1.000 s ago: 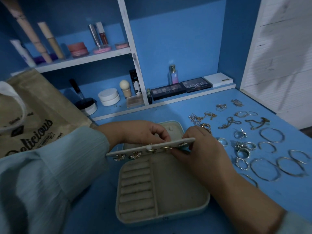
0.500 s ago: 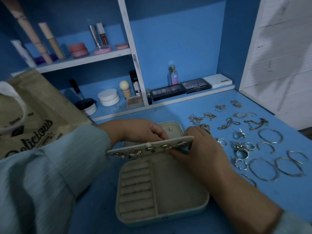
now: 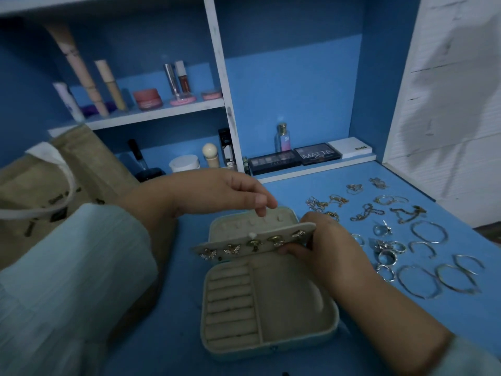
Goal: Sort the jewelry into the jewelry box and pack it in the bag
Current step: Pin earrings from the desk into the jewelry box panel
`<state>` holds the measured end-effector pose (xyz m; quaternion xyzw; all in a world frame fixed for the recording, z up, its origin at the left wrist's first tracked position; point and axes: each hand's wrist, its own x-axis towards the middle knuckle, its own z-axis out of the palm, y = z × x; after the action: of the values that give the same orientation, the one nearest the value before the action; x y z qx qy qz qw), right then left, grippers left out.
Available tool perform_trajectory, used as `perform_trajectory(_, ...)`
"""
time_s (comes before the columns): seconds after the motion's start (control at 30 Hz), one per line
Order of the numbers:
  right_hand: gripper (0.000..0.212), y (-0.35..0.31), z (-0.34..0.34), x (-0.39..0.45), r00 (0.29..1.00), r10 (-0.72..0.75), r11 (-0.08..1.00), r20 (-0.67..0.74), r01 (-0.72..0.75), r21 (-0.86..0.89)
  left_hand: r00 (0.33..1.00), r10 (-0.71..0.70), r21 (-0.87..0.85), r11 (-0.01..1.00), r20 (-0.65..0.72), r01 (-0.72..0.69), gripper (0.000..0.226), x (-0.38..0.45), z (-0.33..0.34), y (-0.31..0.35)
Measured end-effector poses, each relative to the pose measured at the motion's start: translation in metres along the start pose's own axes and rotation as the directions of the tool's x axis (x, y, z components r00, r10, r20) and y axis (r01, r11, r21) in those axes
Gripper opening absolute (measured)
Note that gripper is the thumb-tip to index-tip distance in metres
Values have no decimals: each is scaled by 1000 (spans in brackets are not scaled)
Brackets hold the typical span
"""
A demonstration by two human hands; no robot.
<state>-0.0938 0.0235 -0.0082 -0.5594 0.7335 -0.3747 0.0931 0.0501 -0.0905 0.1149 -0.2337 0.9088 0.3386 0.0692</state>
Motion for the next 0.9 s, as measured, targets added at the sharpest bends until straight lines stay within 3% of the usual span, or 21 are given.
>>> perform_trajectory(0.27, 13, -7, -15, -10, 994, -37, 996, 102, 44, -72, 973, 71, 409, 912, -220, 25, 13, -18, 51, 23)
perform_trajectory(0.37, 6, -6, -18, -11, 990, -31, 993, 137, 46, -108, 947, 82, 396, 917, -311, 51, 10, -19, 63, 18)
perform_trajectory(0.47, 18, -2, -27, -11, 975, -54, 991, 214, 78, -106, 926, 83, 377, 924, -368, 67, 9, -21, 71, 17)
perform_trajectory(0.63, 30, 16, -61, -9, 973, 11, 964, 232, 51, -260, 935, 79, 440, 894, -347, 88, 16, -21, 81, 23)
perform_trajectory(0.9, 30, 66, -95, 26, 950, 251, 847, 184, -123, -517, 982, 94, 632, 774, -164, 31, 23, -7, 88, 42)
